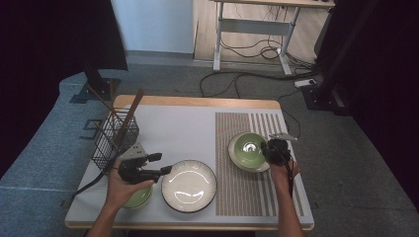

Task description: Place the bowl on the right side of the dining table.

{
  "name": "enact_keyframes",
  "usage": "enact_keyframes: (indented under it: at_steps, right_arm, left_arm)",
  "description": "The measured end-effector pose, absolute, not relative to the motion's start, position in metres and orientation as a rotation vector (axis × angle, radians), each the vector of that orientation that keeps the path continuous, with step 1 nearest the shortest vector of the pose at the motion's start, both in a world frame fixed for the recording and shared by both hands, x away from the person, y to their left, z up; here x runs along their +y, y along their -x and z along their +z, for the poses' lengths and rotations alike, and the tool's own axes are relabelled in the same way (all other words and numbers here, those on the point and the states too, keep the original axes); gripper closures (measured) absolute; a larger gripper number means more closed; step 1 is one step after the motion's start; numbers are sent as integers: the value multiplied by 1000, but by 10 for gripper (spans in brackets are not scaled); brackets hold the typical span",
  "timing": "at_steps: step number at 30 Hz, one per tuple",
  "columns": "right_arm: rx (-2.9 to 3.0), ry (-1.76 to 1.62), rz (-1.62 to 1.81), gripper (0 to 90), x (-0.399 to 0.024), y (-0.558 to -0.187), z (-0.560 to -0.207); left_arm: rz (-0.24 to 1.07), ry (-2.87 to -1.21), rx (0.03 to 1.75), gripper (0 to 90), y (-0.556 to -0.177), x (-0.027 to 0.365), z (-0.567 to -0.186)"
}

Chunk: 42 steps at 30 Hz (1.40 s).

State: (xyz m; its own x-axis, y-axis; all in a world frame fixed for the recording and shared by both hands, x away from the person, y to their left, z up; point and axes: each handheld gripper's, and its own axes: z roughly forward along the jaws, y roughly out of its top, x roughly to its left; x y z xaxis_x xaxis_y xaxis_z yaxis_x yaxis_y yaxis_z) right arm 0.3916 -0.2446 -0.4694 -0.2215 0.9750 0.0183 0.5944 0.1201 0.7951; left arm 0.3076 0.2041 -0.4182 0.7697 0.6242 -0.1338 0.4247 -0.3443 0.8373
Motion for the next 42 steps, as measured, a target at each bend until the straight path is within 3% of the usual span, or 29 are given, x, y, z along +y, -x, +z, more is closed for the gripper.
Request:
enact_keyframes:
  at_steps: [42]
  right_arm:
    - [1904, -1573, 912, 839, -248, -411, -481]
  left_arm:
    - [243, -2020, 794, 350, -308, 200, -424]
